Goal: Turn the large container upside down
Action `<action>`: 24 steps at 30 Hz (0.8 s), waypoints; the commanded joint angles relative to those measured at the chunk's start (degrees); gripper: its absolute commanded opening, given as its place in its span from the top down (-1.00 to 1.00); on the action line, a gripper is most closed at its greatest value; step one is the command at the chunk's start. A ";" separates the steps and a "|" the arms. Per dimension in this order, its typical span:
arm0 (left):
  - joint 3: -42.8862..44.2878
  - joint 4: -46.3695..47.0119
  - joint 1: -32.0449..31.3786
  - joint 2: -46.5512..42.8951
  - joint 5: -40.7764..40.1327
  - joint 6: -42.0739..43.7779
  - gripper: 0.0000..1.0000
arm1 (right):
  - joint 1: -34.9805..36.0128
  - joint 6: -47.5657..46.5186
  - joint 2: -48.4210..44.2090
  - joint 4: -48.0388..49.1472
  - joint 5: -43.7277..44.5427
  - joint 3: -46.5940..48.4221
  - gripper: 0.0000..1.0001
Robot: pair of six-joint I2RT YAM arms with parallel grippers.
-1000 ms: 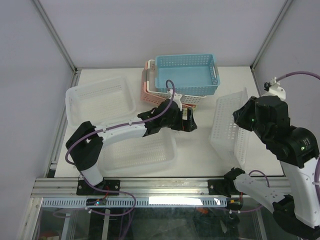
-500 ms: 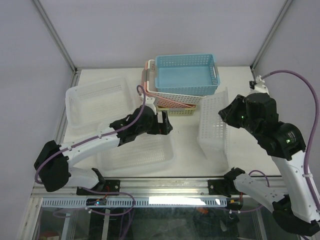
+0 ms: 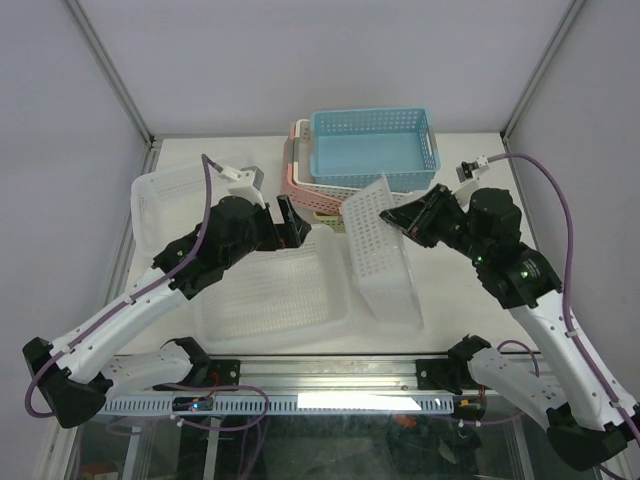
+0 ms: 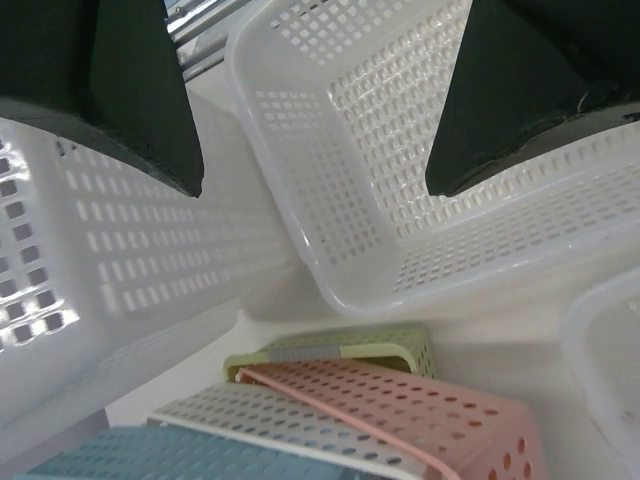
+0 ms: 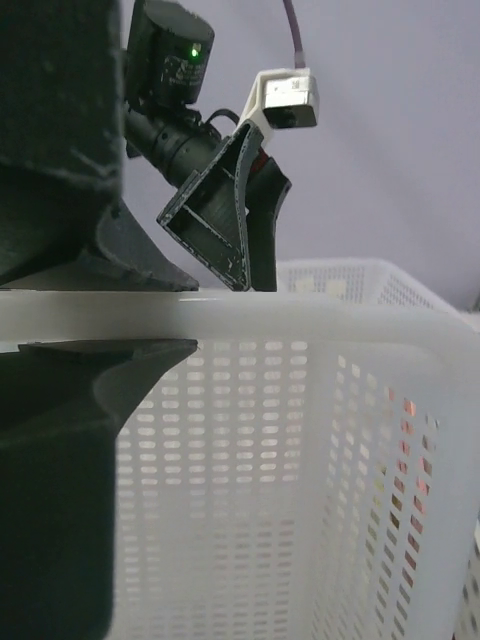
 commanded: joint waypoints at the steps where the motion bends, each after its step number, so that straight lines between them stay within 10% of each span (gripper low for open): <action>1: 4.86 -3.64 1.49 -1.96 -2.45 2.14 -0.98 | 0.09 17.01 -0.20 26.04 -11.33 -4.47 1.00; 24: 9.41 2.71 0.97 8.33 12.54 3.41 -0.98 | -10.08 40.09 -14.19 27.68 -15.38 -31.25 1.00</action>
